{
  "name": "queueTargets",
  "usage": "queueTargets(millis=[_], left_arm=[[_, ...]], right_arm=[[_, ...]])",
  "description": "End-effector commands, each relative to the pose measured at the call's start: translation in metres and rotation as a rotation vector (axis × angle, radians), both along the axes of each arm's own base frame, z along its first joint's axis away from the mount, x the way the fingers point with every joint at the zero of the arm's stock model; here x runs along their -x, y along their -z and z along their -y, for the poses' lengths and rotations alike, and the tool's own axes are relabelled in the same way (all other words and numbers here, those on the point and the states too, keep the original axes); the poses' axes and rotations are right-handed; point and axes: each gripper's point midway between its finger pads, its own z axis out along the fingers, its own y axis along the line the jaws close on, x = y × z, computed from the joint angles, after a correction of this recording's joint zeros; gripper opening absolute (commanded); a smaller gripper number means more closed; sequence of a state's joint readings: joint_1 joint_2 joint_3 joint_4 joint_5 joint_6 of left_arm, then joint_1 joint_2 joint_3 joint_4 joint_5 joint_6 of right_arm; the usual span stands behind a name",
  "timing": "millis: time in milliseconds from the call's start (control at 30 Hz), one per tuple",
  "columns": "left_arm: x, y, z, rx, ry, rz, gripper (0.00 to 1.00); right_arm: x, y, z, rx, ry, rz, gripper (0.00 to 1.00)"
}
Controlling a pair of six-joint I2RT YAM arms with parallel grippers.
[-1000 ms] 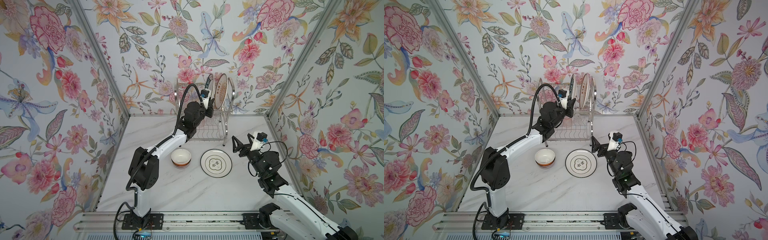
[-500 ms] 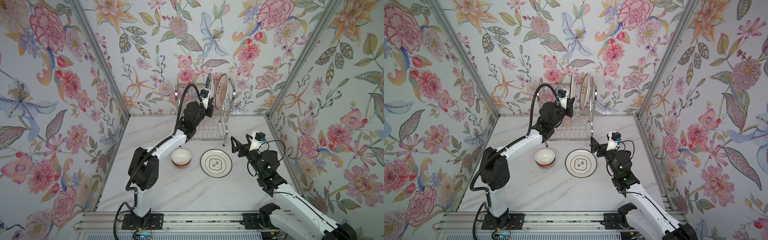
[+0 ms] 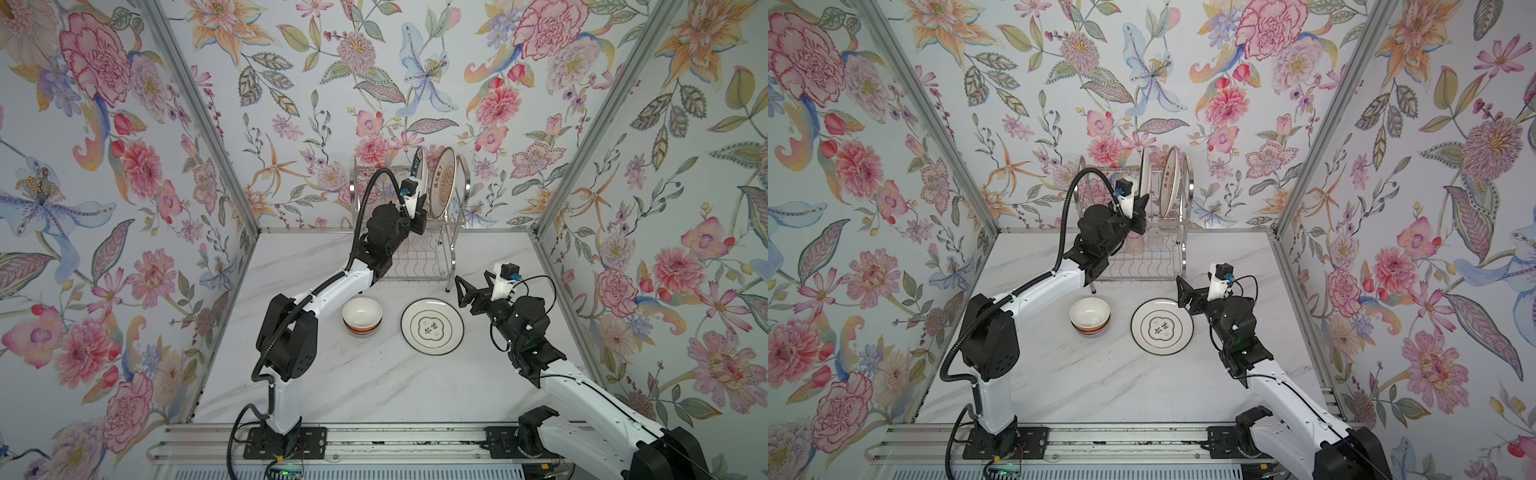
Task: Unload the mixed dishes from the dish rack
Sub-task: 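Lift the lettered plate up out of the rack with the left gripper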
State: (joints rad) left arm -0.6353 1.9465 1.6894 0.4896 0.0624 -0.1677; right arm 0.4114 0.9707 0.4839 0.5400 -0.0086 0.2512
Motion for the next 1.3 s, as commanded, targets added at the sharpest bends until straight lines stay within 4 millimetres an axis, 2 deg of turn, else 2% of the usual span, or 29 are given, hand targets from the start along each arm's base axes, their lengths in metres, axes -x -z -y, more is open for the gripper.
queueTargets(millis=[0, 267, 567, 867, 1033, 1067, 1267], left_arm=[[0.020, -0.066, -0.008, 0.078, 0.005, 0.157, 0.00], [0.034, -0.093, -0.010, 0.079, 0.032, 0.238, 0.00], [0.061, -0.123, -0.026, 0.125, 0.057, 0.321, 0.00], [0.111, -0.149, -0.045, 0.173, 0.134, 0.437, 0.00], [0.138, -0.144, -0.050, 0.139, 0.191, 0.466, 0.00], [0.152, -0.150, -0.057, 0.138, 0.202, 0.491, 0.00], [0.192, -0.122, -0.067, 0.044, 0.262, 0.517, 0.00]], right_arm=[[-0.001, -0.019, -0.004, -0.030, -0.023, 0.045, 0.99], [-0.001, -0.020, -0.006, -0.027, -0.034, 0.052, 0.99], [0.000, -0.023, -0.006, -0.031, -0.034, 0.055, 0.99], [0.000, -0.028, -0.009, -0.037, -0.051, 0.037, 0.99], [0.000, -0.030, -0.008, -0.046, -0.048, 0.019, 0.99], [0.000, -0.031, -0.008, -0.047, -0.050, 0.013, 0.99], [0.001, -0.028, -0.001, -0.077, -0.038, -0.053, 0.99]])
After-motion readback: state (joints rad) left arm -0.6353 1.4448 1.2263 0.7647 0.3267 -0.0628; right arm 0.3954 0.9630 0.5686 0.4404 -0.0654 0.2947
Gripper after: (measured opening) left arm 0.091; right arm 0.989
